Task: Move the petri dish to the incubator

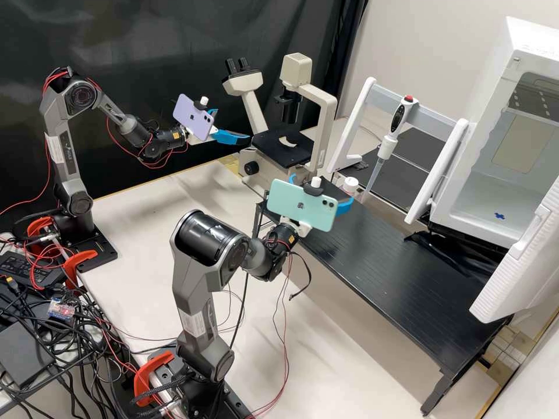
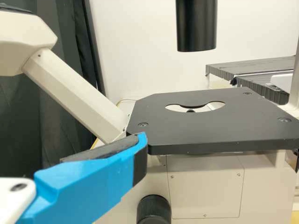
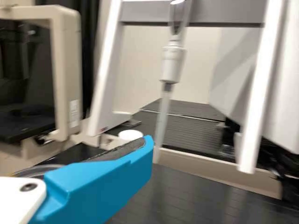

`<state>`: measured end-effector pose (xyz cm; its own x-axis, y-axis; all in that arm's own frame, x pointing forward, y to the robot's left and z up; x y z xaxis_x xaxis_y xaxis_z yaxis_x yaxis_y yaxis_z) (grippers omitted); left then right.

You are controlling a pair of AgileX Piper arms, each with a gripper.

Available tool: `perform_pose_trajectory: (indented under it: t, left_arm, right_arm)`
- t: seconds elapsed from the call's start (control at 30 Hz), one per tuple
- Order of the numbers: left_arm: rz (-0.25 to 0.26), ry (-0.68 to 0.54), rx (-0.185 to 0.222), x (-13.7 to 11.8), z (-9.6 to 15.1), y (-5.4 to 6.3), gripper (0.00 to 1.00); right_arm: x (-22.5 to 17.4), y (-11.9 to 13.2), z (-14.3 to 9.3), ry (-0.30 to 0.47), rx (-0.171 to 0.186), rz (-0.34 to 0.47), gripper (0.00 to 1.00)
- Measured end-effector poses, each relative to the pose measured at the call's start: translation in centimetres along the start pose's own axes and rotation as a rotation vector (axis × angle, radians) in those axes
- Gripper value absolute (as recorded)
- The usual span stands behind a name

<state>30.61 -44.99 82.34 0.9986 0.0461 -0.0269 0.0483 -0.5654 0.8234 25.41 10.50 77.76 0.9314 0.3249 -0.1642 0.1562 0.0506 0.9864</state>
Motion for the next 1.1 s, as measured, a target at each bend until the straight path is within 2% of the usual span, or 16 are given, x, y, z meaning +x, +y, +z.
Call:
perform_pose_trajectory:
  t: [0.27, 0.6, 0.63, 1.1]
  left_arm:
    - [0.0, 0.0, 0.0, 0.0, 0.0, 0.0, 1.0]
    - [0.0, 0.0, 0.0, 0.0, 0.0, 0.0, 1.0]
    - [0.0, 0.0, 0.0, 0.0, 0.0, 0.0, 1.0]
    - [0.0, 0.0, 0.0, 0.0, 0.0, 0.0, 1.0]
  right_arm:
    - [0.5, -2.4, 0.3, -0.003, -0.03, -0.089, 1.0]
    - [0.9, -3.9, 1.7, -0.052, -0.028, -0.142, 1.0]
    - [0.9, -3.8, 1.8, -0.048, -0.027, -0.135, 0.0]
    - [1.1, -4.3, 2.2, -0.039, -0.025, -0.124, 0.0]
